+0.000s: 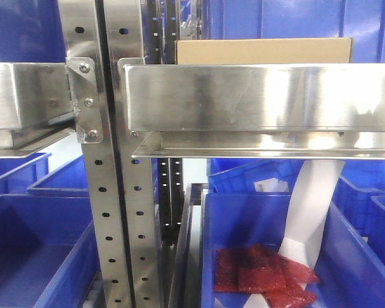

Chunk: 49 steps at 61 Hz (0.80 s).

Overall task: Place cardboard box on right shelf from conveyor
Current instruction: 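Lower the box flat onto the upper shelf and open the right gripper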

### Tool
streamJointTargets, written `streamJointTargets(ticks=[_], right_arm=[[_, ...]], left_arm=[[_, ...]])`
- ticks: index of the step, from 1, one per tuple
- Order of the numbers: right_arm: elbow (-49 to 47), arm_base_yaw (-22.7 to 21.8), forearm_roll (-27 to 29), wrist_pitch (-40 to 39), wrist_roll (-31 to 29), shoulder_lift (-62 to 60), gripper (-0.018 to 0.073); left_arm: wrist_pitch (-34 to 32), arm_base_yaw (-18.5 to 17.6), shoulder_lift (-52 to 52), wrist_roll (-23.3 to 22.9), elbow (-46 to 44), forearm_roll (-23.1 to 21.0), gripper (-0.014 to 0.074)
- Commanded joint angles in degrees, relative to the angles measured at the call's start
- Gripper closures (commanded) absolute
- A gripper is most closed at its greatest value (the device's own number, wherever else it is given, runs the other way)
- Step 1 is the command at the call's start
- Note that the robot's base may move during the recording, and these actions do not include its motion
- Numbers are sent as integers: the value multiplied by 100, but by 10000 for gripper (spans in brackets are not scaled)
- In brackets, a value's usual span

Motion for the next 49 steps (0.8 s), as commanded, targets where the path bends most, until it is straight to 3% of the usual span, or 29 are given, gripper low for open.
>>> streamJointTargets(ticks=[1,6,10,23,29,35,49], right_arm=[[-141,-36,190,-528,17,65,506],[-141,-36,-75,-693,143,65,506],[-141,-39,-970,-699,841,65,506],[-141,-39,-5295,-502,5769,65,506],[-106,-39,-6548,-572,7316,47,506],[146,-39,-6969,-990,7902,-102,506],[880,-44,-7087,-1566,7903,-641,506]], left_arm=[[-468,8,-55,-16,-16,-26,715],[-468,8,-55,-16,-16,-26,715],[-468,8,-55,-16,-16,-26,715],[-468,8,-55,-16,-16,-26,715],[-468,8,-55,-16,-16,-26,715],[-468,8,-55,-16,-16,-26,715],[-468,8,-55,-16,-16,-26,715]])
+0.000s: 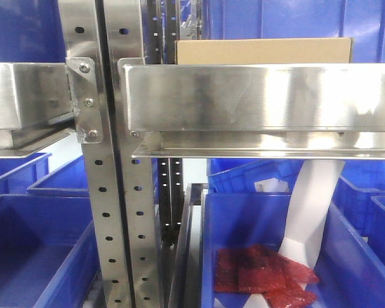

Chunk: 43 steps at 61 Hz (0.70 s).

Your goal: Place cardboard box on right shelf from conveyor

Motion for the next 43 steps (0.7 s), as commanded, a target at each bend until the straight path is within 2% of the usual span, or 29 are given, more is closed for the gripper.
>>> streamJointTargets(ticks=[1,16,19,43], right_arm=[[28,-44,-169,-675,45,-97,506],[657,-51,-462,-1448,45,-105,506],[628,-51,-462,-1238,45,-105,506],[628,-51,-462,-1258,-252,-105,506]], left_arm=[[-468,8,-55,-16,-16,-26,715],[-468,8,-55,-16,-16,-26,715],[-468,8,-55,-16,-16,-26,715],[-468,8,-55,-16,-16,-26,715]])
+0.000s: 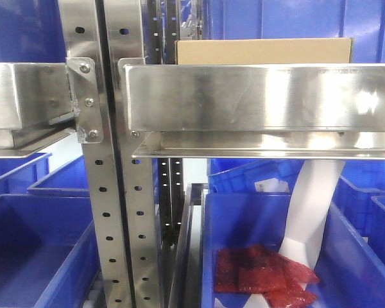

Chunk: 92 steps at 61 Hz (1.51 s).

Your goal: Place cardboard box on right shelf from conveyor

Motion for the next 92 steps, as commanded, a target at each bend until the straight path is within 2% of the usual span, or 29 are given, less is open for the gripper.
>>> streamJointTargets(ticks=[1,77,85,92], right_arm=[[-27,-30,-41,-547,-142,-82,506],[-27,-30,-41,-542,-139,-82,506],[-27,-30,-41,-542,-139,-82,506],[-27,-30,-41,-542,-139,-82,506]], left_arm=[[-468,8,-55,-16,-16,-26,715],[-468,8,-55,-16,-16,-26,715],[-482,8,-67,-16,-16,89,715],[-442,-171,-67,-16,-16,89,715]])
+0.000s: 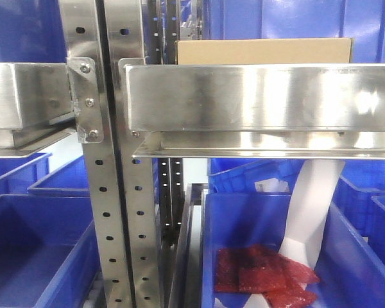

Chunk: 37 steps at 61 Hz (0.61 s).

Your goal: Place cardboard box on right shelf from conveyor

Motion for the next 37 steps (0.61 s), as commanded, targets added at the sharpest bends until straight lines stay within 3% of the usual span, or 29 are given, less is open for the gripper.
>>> streamJointTargets(ticks=[1,10,37], right_arm=[[-27,-30,-41,-538,-60,-82,506],[-27,-30,-41,-538,-60,-82,506],[-27,-30,-41,-538,-60,-82,506]], left_arm=[[-442,-149,-67,-16,-16,4,715],[-442,-341,-67,-16,-16,4,715],[-442,-338,-67,-16,-16,4,715]])
